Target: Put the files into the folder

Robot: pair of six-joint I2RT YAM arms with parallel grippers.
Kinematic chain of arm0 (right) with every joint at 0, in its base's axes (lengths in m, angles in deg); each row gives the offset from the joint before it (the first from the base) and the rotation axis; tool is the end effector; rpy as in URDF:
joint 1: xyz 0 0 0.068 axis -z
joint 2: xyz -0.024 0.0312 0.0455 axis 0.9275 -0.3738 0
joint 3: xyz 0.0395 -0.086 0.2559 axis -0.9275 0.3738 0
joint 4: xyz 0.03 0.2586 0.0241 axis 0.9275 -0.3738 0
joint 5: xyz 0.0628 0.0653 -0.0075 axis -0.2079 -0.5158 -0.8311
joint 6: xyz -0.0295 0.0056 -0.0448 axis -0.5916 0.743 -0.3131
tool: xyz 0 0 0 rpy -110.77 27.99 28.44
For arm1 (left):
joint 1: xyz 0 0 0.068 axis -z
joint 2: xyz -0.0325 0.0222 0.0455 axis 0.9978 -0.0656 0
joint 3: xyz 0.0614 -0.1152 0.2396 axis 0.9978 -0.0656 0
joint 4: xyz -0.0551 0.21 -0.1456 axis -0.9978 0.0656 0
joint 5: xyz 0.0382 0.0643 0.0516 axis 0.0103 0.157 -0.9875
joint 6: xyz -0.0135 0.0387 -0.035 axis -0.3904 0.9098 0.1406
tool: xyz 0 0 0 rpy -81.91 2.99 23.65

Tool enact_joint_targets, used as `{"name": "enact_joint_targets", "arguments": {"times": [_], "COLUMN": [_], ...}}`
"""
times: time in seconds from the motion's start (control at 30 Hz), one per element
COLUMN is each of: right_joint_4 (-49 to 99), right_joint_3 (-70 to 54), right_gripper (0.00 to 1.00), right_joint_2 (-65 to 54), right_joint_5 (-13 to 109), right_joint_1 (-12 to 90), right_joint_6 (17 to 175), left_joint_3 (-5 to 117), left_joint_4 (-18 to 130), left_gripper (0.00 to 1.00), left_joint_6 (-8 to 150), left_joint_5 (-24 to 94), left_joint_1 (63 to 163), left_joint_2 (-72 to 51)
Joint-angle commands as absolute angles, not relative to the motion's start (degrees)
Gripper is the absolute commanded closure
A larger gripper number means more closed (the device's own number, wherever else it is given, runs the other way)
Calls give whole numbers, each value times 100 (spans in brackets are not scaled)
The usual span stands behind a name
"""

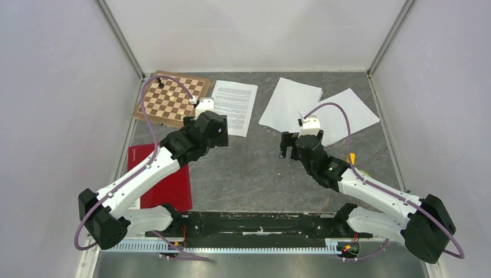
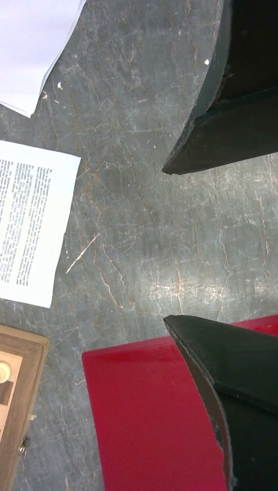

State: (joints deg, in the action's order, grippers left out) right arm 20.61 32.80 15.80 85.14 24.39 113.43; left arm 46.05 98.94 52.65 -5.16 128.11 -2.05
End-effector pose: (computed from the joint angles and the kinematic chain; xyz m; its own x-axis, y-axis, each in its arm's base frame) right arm 0.1753 0.1433 0.2389 -0.4521 0.0603 -0.8899 -0.1202 0.9845 0.1277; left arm 0.1908 -0.1459 0.3204 -0.6096 -0.0279 -0.7922 -0.0158 0.9996 -0.0231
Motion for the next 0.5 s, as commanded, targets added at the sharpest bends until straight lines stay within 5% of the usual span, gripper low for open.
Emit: {"name": "enact_joint_targets", "arguments": {"times": [0.0,0.3,0.47], "right_joint_4": [2120,2084,2153], "right_joint_3": [3030,2991,2936], "right_gripper": [2,2,1], "right_joint_2": [1687,1605,1485], "right_joint_5": [8564,8400,8040], "right_joint_1": [2428,2424,2427], "right_joint_6": [11275,11244,11247], "left_joint_3": [4889,4876,4919], "left_joint_4": [10055,10193,10278], "left_gripper": [3,2,2], "left_joint_6": [5138,4890,4500], "left_joint_5": [-904,-925,-307], "left_joint_1": [12777,12248,10798], "left_joint_2": [-79,126,-68]}}
